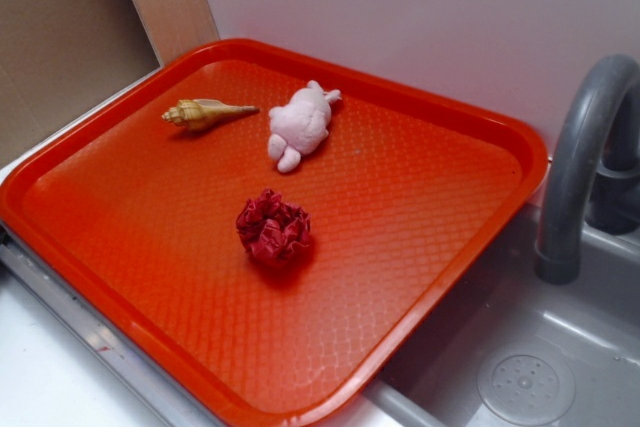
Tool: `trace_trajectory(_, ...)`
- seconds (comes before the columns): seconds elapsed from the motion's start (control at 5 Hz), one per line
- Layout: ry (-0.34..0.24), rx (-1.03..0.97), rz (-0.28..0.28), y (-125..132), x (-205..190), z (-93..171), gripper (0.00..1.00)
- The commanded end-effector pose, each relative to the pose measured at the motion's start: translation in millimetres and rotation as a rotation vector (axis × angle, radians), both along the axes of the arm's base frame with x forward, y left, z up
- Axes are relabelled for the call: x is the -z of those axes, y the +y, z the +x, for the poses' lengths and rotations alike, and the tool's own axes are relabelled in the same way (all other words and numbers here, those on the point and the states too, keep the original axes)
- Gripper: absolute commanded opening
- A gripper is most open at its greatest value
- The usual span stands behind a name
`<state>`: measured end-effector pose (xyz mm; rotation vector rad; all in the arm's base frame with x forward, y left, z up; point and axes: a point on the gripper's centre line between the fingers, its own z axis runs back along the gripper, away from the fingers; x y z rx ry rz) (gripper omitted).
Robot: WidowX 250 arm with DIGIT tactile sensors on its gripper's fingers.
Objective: Grab the pink bunny.
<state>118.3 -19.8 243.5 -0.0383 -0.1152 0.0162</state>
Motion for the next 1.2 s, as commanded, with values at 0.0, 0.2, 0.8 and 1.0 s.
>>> trace_trajectory(0.0, 0.000, 0.000, 0.000, 0.0, 0.0, 0.0, 1.00)
trace_trajectory(0.2, -0.051, -0.011, -0.003, -8.5, 6.3, 10.7, 1.00)
trace_trajectory(0.8, -0.243, -0.023, -0.116, -59.4, 35.1, 75.8, 1.00)
trace_trajectory(1.0, -0.182, -0.073, -0.126, -92.0, 52.7, 107.2, 1.00)
